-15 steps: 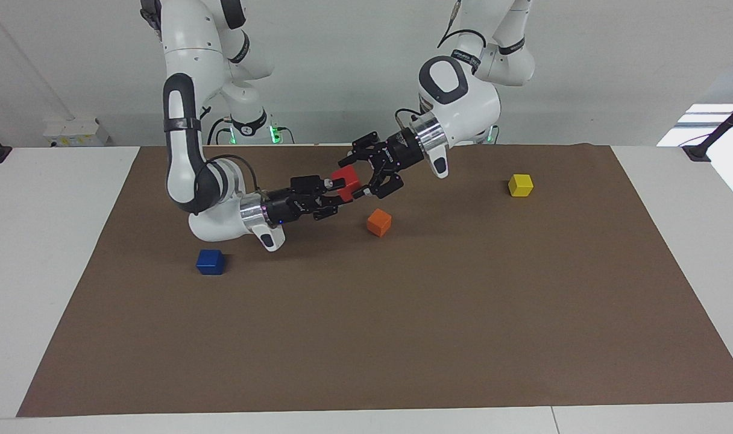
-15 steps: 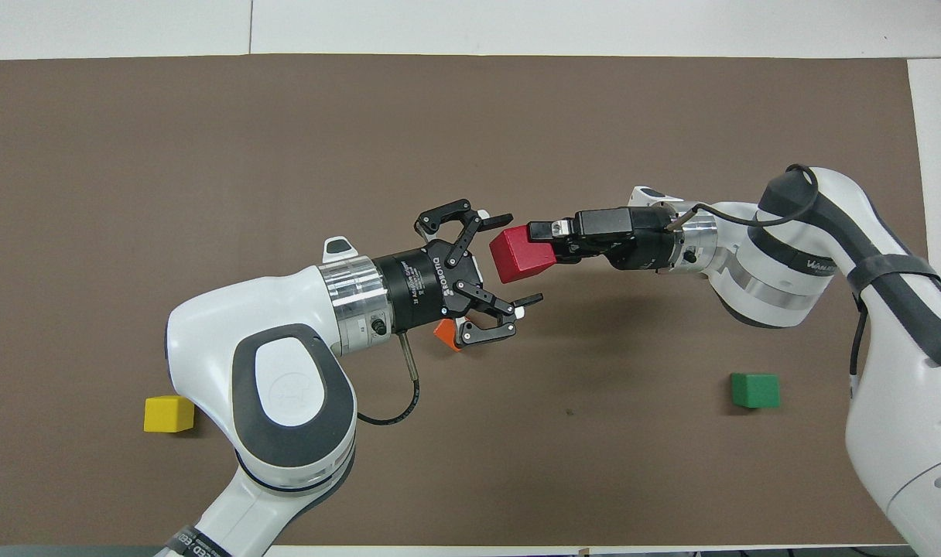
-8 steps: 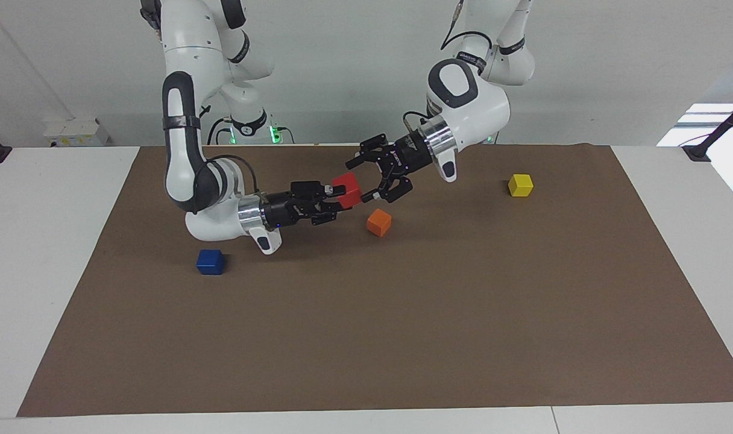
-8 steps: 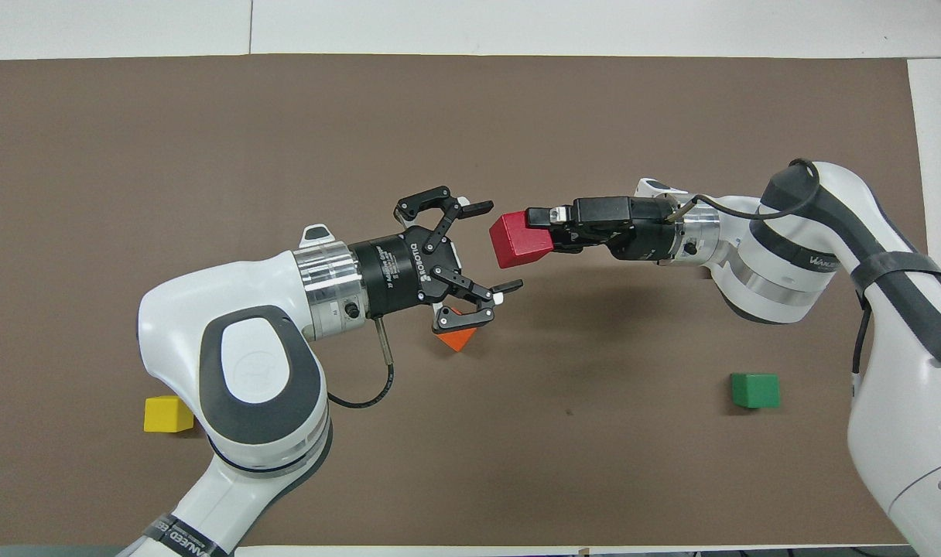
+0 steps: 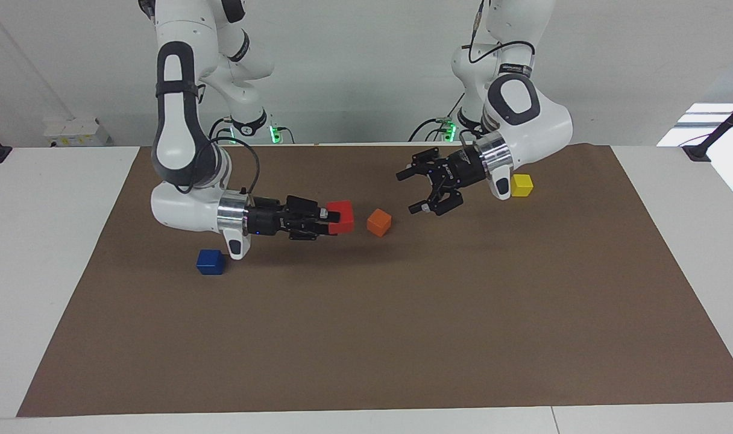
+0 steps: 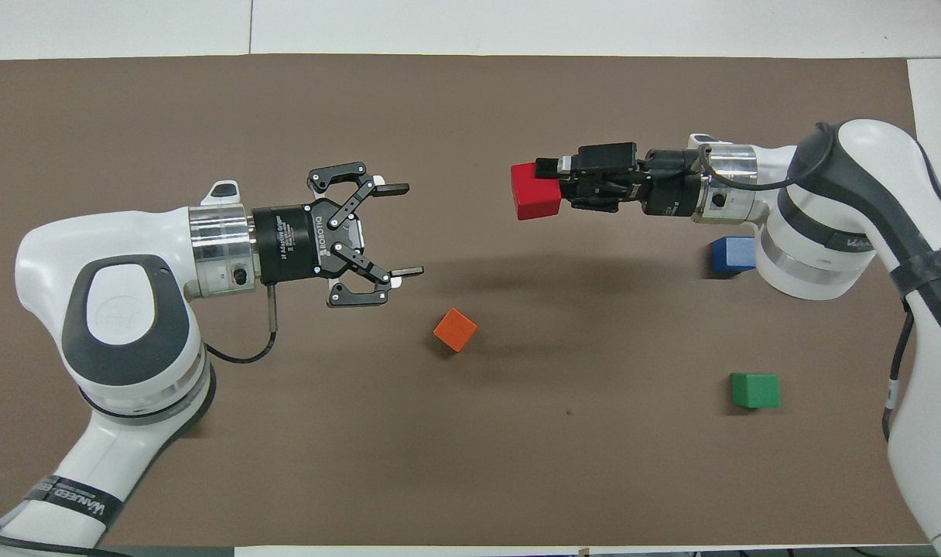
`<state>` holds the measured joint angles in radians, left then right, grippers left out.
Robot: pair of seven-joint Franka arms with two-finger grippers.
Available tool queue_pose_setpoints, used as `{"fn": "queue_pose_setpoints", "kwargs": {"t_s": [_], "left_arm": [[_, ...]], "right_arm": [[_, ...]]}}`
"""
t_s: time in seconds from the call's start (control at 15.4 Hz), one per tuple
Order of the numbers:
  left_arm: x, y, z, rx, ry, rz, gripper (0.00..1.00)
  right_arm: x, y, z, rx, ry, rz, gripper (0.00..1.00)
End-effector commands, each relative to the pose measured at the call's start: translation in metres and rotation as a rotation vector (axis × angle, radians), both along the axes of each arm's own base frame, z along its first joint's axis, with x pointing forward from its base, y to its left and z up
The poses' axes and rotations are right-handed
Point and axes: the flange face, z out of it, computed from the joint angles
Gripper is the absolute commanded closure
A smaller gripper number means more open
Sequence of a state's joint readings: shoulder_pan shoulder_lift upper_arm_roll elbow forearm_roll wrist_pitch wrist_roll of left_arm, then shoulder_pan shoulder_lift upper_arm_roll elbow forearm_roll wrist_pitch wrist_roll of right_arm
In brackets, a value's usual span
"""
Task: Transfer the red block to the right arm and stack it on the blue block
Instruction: 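Open the left gripper and pull back while the right gripper withdraws, then carry the red cube with the right gripper above the blue cube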
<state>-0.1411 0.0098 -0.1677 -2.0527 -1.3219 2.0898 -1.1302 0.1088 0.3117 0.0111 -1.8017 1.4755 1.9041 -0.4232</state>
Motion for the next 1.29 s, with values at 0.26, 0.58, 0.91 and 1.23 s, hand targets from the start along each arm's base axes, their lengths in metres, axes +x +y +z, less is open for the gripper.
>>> {"fn": "queue_pose_setpoints", "kwargs": {"t_s": [0.26, 0.58, 0.91, 1.23], "left_arm": [[0.008, 0.095, 0.008, 0.358, -0.201, -0.430, 0.00], [0.009, 0.107, 0.011, 0.702, -0.451, -0.870, 0.00], [0.016, 0.136, 0.042, 0.924, -0.459, -0.966, 0.00], [0.010, 0.160, 0.060, 0.972, -0.552, -1.216, 0.00]], "right_arm": [[0.030, -0.071, 0.057, -0.575, -0.061, -0.041, 1.00], [0.036, -0.115, 0.062, -0.929, -0.070, -0.016, 1.00], [0.024, -0.165, 0.033, -1.176, -0.022, 0.030, 1.00], [0.010, -0.173, 0.018, -1.214, 0.133, -0.082, 1.00]]}}
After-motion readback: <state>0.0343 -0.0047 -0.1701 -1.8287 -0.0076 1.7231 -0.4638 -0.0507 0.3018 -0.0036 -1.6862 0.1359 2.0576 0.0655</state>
